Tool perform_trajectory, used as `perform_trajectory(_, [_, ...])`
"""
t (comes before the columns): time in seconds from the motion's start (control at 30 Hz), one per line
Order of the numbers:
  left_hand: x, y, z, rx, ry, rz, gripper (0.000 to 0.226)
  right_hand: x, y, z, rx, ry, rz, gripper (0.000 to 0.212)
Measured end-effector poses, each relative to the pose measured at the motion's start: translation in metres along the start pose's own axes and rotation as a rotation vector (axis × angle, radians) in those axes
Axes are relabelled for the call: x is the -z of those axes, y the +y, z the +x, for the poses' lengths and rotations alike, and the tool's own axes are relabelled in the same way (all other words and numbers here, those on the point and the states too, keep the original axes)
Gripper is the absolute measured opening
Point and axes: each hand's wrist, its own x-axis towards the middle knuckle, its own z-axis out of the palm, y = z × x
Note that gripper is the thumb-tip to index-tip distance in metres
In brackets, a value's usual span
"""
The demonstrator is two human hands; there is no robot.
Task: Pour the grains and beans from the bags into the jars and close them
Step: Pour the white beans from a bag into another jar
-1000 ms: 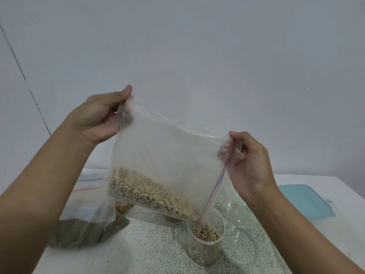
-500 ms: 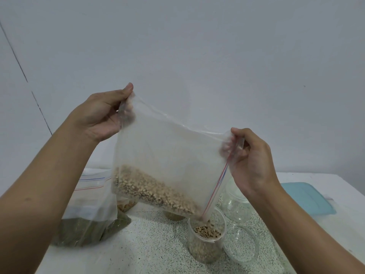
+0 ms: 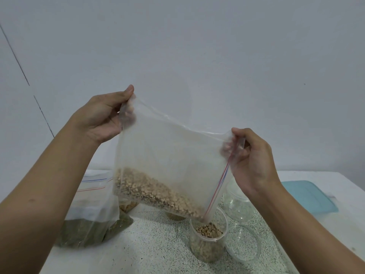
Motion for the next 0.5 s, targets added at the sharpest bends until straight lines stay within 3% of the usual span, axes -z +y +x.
perform_trajectory(0.33, [-0.0007,0.0016,0.0012,-0.012,0.007,0.010,0.019,0.0005,-0.0004,0.0002,-0.015,-0.003,0.019,0.024])
perform_trajectory(0.5, [-0.0002,0.0029,0.0018,-0.010,0.001,0.017,0.018,-0.0009,-0.0010,-0.0007,-0.003,-0.012,0.018,0.035])
